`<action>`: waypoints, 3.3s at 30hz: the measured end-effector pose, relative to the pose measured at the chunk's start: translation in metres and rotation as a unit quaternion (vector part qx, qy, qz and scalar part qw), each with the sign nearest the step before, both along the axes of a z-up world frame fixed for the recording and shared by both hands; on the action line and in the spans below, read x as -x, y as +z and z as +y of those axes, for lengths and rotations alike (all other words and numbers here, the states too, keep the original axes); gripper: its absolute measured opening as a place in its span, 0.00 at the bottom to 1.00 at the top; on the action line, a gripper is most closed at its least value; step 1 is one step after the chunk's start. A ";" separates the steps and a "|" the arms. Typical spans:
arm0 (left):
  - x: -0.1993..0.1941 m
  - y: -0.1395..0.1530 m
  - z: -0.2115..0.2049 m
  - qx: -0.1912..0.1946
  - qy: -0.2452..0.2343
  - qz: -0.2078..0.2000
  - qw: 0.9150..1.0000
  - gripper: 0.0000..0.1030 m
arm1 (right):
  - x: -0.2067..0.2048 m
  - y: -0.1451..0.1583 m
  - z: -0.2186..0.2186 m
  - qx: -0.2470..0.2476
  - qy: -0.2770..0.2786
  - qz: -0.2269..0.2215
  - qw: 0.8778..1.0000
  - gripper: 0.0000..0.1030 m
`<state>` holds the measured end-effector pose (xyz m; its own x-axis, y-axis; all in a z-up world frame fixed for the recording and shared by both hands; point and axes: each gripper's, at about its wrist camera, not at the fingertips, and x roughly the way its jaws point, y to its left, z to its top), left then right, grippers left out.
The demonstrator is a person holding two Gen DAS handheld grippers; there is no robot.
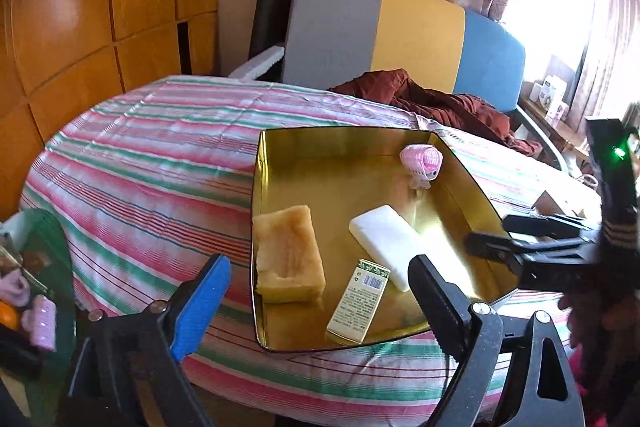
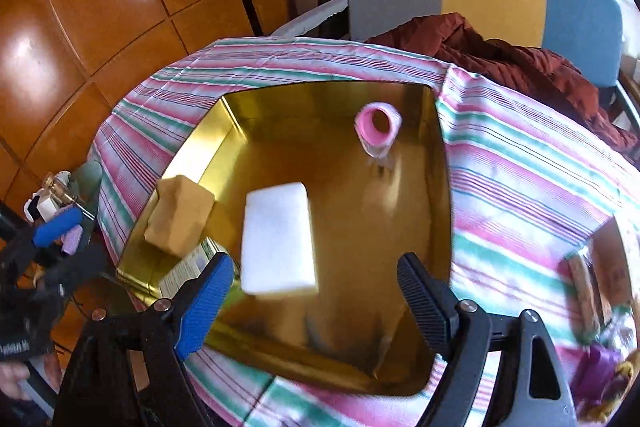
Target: Organize objects
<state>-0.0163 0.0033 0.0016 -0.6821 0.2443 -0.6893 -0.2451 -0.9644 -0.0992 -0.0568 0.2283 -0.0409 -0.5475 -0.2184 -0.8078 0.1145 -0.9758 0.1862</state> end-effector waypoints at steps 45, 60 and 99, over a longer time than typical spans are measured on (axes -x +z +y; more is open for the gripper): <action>0.023 0.018 0.216 -0.018 -0.247 -0.075 0.966 0.95 | -0.132 0.004 0.361 0.125 -0.469 0.067 0.872 0.86; 0.058 -0.049 0.385 0.010 -0.271 -0.215 0.938 0.91 | -0.122 0.006 0.350 0.130 -0.424 0.070 0.893 0.86; 0.051 -0.093 0.387 0.084 -0.316 -0.136 0.935 0.51 | -0.080 -0.004 0.319 0.054 -0.336 0.002 0.940 0.86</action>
